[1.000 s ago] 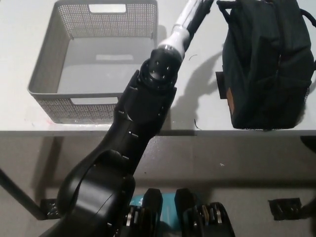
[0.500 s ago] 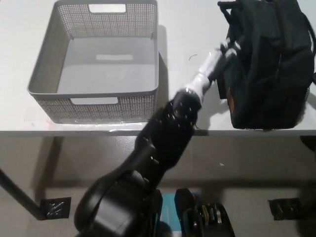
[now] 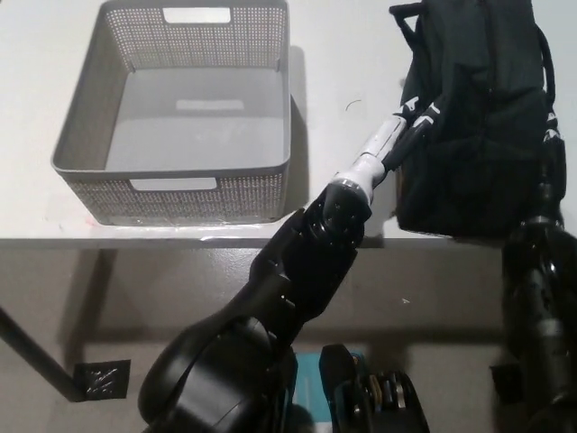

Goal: Use both hands to pick up a lunch bag on the right hand side and place it into a container on the left hand side

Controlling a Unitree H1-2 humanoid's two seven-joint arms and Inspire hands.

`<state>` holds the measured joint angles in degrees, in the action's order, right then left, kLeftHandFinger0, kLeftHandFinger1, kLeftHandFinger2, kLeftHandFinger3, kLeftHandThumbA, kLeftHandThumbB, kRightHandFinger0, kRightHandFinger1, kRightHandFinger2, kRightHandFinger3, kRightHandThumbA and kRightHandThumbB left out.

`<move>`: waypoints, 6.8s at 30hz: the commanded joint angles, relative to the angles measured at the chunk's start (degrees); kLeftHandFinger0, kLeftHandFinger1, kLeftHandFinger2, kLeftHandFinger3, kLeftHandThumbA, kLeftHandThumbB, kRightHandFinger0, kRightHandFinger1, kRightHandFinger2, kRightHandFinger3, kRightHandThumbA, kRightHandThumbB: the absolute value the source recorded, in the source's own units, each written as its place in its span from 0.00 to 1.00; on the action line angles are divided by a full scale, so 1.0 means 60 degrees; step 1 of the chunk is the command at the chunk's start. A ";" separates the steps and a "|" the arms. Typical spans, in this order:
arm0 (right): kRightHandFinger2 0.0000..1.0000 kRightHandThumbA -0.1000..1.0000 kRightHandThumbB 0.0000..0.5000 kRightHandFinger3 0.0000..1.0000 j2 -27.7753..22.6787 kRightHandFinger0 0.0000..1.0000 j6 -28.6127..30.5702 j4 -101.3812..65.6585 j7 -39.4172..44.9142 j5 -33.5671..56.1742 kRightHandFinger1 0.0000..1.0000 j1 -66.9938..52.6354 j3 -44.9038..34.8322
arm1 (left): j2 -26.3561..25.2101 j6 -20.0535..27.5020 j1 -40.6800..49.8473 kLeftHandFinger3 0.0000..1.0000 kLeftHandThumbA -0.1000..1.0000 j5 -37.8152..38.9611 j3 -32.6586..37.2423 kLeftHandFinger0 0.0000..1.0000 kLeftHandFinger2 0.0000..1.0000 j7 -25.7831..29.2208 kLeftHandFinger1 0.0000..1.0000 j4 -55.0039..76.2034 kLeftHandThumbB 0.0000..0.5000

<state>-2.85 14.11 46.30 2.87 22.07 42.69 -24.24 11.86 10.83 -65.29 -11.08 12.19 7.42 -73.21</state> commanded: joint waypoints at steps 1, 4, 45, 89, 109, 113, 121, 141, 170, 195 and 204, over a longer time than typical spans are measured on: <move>1.00 1.00 0.18 1.00 0.0915 1.00 -0.1882 -0.2346 0.0197 0.0946 1.00 0.0369 0.0548 | 0.0781 -0.0779 -0.1174 1.00 1.00 -0.0204 0.0349 1.00 1.00 -0.1049 1.00 0.0267 0.71; 1.00 1.00 0.19 1.00 0.0905 1.00 -0.1987 -0.2815 -0.0044 0.0990 1.00 0.0404 0.0544 | 0.0782 -0.0783 -0.1371 1.00 1.00 -0.0157 0.0336 1.00 1.00 -0.1129 1.00 0.0343 0.69; 1.00 1.00 0.19 1.00 0.0759 1.00 -0.2331 -0.1727 -0.1208 -0.0204 1.00 0.6099 0.2233 | -0.2417 -0.2131 -0.3486 1.00 1.00 0.0894 -0.0997 1.00 1.00 -0.2191 1.00 0.4734 0.52; 1.00 1.00 0.36 1.00 0.2967 1.00 -0.0928 0.4859 0.0161 -0.1289 1.00 0.8993 0.3770 | -0.5198 -0.3579 0.0774 1.00 1.00 0.2364 -0.3317 1.00 1.00 -0.2550 1.00 0.9664 0.51; 1.00 1.00 0.26 1.00 0.2046 1.00 -0.1208 0.5624 -0.1658 -0.3113 1.00 0.9269 0.5062 | -0.5480 -0.2527 -0.1138 1.00 1.00 0.2185 -0.2702 1.00 1.00 -0.3198 1.00 0.5455 0.46; 1.00 1.00 0.07 1.00 0.1081 1.00 -0.0197 0.5341 -0.4123 -0.3901 1.00 0.8380 0.5788 | -0.6940 -0.2712 -0.1062 1.00 1.00 0.2089 -0.2942 1.00 1.00 -0.3101 1.00 0.4341 0.58; 1.00 1.00 0.13 1.00 -0.0700 1.00 -0.0303 0.2943 -0.3330 -0.3498 1.00 0.6437 0.5043 | -0.8862 -0.1934 -0.0503 1.00 1.00 0.3057 -0.3942 1.00 1.00 -0.3871 1.00 0.3318 0.57; 1.00 1.00 0.35 1.00 -0.2010 1.00 -0.1874 -0.6280 -0.1365 -0.2337 1.00 0.1444 0.4194 | -0.8577 -0.4319 0.3713 1.00 1.00 0.4764 -0.5162 1.00 1.00 -0.4163 1.00 1.2320 0.58; 1.00 1.00 0.34 1.00 0.0582 1.00 0.0630 -0.7913 -0.0626 -0.1766 1.00 -0.7694 0.6280 | -0.3600 -0.0254 1.1993 1.00 1.00 0.3245 -0.2569 1.00 1.00 -0.4279 1.00 1.5209 0.27; 1.00 1.00 0.15 1.00 0.1294 1.00 0.1033 -0.5742 -0.0084 -0.2484 1.00 -0.7242 0.6214 | -0.3473 0.0603 1.1784 1.00 1.00 0.2463 -0.1055 1.00 1.00 -0.4060 1.00 1.2439 0.22; 1.00 1.00 0.12 1.00 0.1264 1.00 0.0919 -0.5815 0.0049 -0.2471 1.00 -0.7231 0.6183 | -0.3443 0.0671 1.1744 1.00 1.00 0.2325 -0.1067 1.00 1.00 -0.3987 1.00 1.2411 0.19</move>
<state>4.16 17.29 12.48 1.09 7.81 -1.84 13.15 -8.21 12.04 5.84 3.45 5.82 -16.93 0.41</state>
